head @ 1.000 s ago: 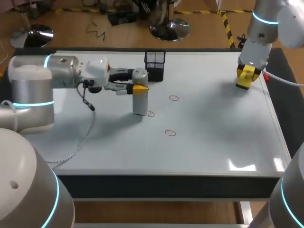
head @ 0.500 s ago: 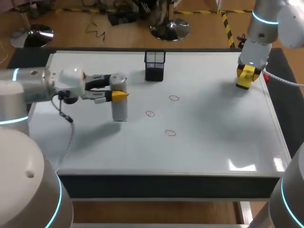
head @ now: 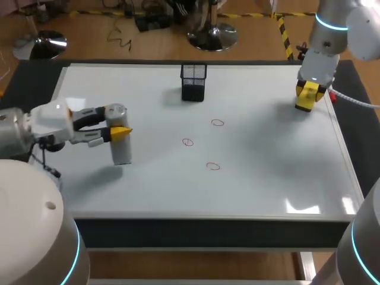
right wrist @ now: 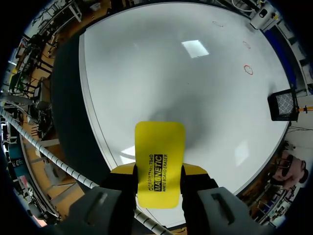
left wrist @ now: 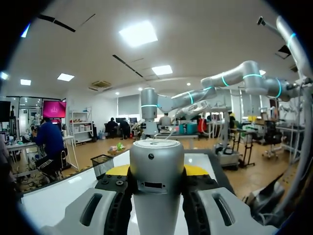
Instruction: Pick up the inspection probe, press it on each red-marked spot on the whiteboard one by one, put down the probe, pick up the eraser, and wipe off all the red marks.
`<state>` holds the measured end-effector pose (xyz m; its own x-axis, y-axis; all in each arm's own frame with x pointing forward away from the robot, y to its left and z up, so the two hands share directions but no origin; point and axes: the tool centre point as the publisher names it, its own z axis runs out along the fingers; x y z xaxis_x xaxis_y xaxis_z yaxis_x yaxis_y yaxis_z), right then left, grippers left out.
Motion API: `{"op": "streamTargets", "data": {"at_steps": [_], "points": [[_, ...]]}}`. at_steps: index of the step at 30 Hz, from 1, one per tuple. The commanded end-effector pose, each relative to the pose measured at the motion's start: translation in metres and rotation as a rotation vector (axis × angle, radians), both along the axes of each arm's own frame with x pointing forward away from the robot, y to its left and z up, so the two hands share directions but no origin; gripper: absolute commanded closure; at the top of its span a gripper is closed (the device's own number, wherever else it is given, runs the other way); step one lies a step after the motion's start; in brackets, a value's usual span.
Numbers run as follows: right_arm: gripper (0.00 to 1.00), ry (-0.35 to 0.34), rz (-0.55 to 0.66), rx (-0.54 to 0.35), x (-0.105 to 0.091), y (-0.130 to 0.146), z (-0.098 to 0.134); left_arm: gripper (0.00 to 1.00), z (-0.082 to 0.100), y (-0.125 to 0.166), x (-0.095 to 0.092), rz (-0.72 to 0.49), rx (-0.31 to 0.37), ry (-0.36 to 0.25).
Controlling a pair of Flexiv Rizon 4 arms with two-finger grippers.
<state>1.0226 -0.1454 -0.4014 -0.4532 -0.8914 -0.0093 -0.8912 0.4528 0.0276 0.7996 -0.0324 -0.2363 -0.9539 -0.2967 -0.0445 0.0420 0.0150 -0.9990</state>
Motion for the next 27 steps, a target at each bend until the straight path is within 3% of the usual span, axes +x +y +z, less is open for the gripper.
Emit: {"op": "streamTargets", "data": {"at_steps": [1, 24, 27], "points": [[1.00, 0.002, 0.002, -0.003, 0.001, 0.000, 0.001, 1.00, 0.009, 0.019, -0.017, 0.185, 0.000, -0.014], [1.00, 0.002, 0.002, -0.003, 0.001, 0.000, 0.001, 1.00, 0.011, 0.025, -0.018, 0.193, 0.010, -0.022], [1.00, 0.004, 0.036, -0.019, -0.007, 0.013, 0.005, 1.00, 0.011, 0.025, -0.018, 0.193, 0.010, -0.022]]}}
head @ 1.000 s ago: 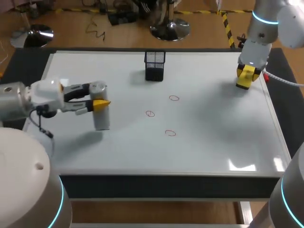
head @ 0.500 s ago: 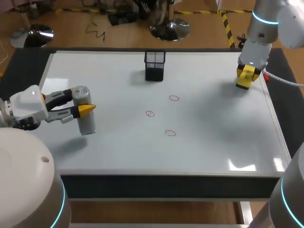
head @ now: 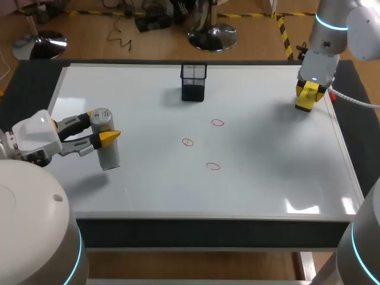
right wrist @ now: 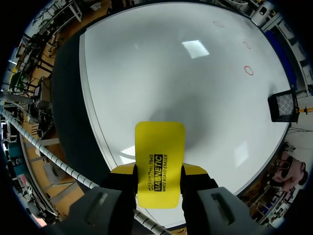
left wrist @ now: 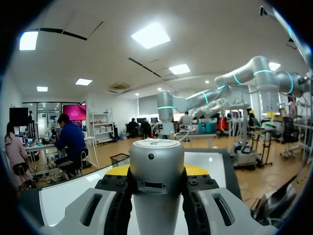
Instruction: Pick up the inspection probe, press it on each red-marked spot on the whiteboard one by one, put down the probe, pick up the eraser, and wipe off all the red marks.
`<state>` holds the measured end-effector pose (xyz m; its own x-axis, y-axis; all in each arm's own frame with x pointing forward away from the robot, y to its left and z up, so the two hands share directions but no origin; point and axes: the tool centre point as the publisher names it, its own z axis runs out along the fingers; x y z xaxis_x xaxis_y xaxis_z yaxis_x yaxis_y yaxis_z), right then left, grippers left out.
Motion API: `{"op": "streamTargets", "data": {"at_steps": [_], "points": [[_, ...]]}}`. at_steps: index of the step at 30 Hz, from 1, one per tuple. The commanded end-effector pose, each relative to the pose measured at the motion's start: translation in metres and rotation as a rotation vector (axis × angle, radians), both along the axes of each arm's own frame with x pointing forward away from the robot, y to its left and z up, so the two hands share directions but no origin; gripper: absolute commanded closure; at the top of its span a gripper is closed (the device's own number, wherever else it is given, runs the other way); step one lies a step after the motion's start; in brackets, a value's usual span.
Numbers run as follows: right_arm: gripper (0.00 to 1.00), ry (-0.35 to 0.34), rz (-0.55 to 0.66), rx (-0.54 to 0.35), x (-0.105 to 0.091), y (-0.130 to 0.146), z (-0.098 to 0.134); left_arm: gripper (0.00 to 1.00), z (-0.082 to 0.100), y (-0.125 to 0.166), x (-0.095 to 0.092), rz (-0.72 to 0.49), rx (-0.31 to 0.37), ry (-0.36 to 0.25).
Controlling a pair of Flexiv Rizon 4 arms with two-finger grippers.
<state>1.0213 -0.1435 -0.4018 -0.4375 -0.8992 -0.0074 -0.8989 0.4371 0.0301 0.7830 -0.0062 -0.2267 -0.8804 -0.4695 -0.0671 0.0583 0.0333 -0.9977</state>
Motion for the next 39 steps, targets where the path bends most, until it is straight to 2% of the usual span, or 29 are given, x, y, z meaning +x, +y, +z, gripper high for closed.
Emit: {"op": "streamTargets", "data": {"at_steps": [1, 8, 13, 22, 32, 39], "points": [[1.00, -0.011, 0.030, 0.003, -0.010, 0.015, 0.007, 1.00, 0.001, -0.001, -0.001, 0.005, 0.001, -0.001], [1.00, -0.042, 0.120, -0.035, -0.037, 0.057, 0.027, 1.00, 0.001, -0.001, -0.001, 0.005, 0.001, -0.001], [1.00, -0.036, 0.190, -0.057, -0.059, 0.092, 0.031, 1.00, 0.001, -0.001, -0.001, 0.005, 0.001, -0.001], [1.00, -0.040, 0.322, -0.005, -0.098, 0.162, 0.032, 1.00, 0.001, -0.001, -0.001, 0.005, 0.001, -0.001], [1.00, -0.039, 0.430, 0.026, -0.121, 0.226, 0.032, 1.00, 0.001, -0.001, -0.001, 0.005, 0.001, -0.001], [1.00, -0.022, 0.487, 0.040, -0.134, 0.277, 0.018, 1.00, 0.001, -0.001, -0.001, 0.005, 0.001, -0.001]]}}
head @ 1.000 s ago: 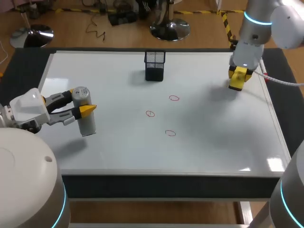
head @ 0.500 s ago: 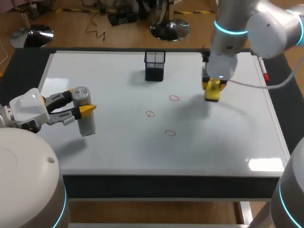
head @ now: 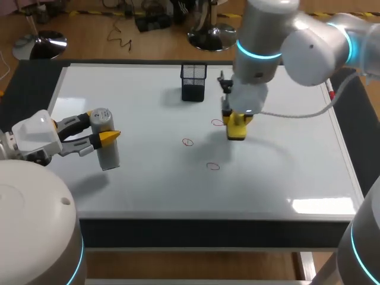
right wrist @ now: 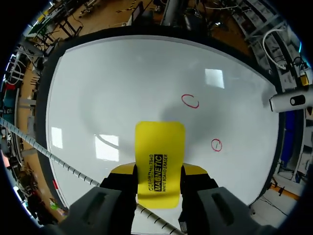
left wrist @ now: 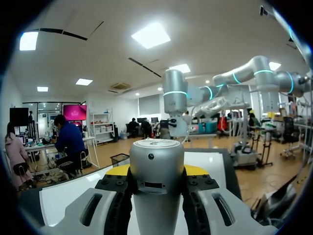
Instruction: Pick up the inspection probe, press it on each red-marked spot on the whiteboard one by one, put down the probe, pick up the eraser, and wipe off all the red marks.
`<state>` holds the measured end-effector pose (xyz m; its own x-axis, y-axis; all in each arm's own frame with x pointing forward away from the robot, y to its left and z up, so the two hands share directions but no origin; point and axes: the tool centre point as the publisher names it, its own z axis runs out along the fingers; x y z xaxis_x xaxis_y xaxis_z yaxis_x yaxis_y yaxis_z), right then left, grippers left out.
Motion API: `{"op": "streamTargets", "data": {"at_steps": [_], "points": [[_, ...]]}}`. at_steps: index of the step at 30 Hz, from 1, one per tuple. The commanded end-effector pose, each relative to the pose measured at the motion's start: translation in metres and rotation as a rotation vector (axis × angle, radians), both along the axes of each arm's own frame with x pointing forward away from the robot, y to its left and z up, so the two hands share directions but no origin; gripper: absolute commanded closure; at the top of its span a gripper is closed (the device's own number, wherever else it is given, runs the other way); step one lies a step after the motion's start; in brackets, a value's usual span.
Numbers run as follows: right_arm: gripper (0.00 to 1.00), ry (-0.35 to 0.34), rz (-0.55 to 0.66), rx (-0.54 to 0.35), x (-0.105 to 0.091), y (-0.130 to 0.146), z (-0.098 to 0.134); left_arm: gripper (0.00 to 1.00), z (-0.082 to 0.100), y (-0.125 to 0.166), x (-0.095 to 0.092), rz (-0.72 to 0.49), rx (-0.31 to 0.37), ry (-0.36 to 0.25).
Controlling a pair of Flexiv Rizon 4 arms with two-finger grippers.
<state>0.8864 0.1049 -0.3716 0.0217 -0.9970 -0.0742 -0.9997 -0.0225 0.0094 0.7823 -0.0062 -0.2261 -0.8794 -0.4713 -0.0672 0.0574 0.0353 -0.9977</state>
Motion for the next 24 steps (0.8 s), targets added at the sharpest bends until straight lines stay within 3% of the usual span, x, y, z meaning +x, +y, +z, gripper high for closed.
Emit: {"op": "streamTargets", "data": {"at_steps": [1, 12, 24], "points": [[1.00, 0.011, 0.020, -0.018, 0.000, 0.036, -0.014, 1.00, 0.001, -0.001, 0.000, 0.002, -0.001, -0.002], [1.00, 0.015, 0.085, -0.049, -0.015, 0.109, -0.026, 1.00, 0.001, -0.001, 0.000, 0.002, -0.001, -0.002], [1.00, 0.018, 0.135, -0.047, -0.016, 0.155, -0.032, 1.00, 0.001, -0.001, 0.000, 0.002, -0.001, -0.002]]}}
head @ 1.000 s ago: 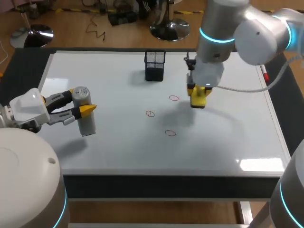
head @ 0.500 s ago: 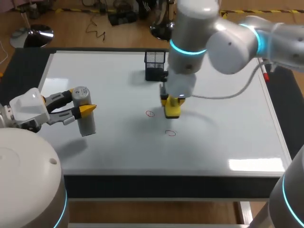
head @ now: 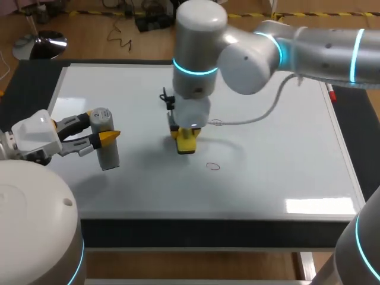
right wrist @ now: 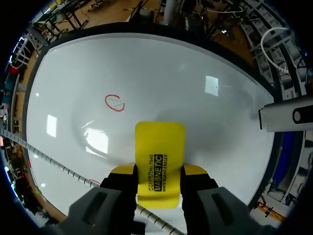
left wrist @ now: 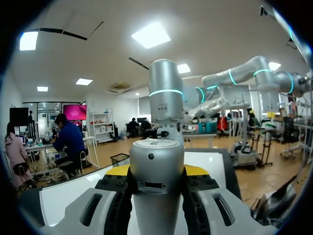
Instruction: Pick up the inspection probe, press it on each red-marked spot on the whiteboard one by one, put down the probe, pick up the eraser, and wipe off all the red marks.
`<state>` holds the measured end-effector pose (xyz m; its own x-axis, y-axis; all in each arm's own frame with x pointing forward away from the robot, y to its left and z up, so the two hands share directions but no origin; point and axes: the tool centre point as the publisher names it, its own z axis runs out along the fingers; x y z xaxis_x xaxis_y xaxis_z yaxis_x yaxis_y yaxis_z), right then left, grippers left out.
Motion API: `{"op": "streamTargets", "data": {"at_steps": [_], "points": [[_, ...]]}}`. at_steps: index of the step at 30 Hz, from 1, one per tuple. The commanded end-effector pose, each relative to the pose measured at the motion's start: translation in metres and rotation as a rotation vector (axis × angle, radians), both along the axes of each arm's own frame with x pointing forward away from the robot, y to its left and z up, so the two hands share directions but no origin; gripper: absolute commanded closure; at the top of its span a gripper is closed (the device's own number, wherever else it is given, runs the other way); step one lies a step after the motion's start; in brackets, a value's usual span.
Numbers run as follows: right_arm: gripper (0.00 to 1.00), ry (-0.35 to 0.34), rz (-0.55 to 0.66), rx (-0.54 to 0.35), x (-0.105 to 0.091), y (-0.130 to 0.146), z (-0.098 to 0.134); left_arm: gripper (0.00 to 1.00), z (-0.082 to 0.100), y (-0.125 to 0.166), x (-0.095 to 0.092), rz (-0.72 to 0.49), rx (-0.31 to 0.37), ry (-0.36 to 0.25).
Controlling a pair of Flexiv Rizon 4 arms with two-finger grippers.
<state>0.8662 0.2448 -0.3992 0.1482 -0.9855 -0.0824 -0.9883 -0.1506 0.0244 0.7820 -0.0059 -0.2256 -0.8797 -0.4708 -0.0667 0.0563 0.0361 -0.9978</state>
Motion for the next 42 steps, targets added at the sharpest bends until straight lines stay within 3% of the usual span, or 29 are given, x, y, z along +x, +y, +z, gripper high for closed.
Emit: {"op": "streamTargets", "data": {"at_steps": [1, 6, 27, 42], "points": [[1.00, -0.001, 0.007, -0.054, 0.004, 0.017, -0.005, 1.00, 0.000, -0.001, 0.000, 0.003, -0.001, -0.003], [1.00, -0.022, 0.028, -0.056, 0.003, 0.025, -0.010, 1.00, 0.000, -0.001, 0.000, 0.003, -0.001, -0.003], [1.00, 0.005, 0.018, -0.051, 0.013, 0.014, -0.028, 1.00, 0.000, -0.001, 0.000, 0.003, -0.001, -0.003], [1.00, 0.025, -0.052, -0.084, 0.021, -0.025, -0.035, 1.00, 0.000, -0.001, 0.000, 0.003, -0.001, -0.003]]}}
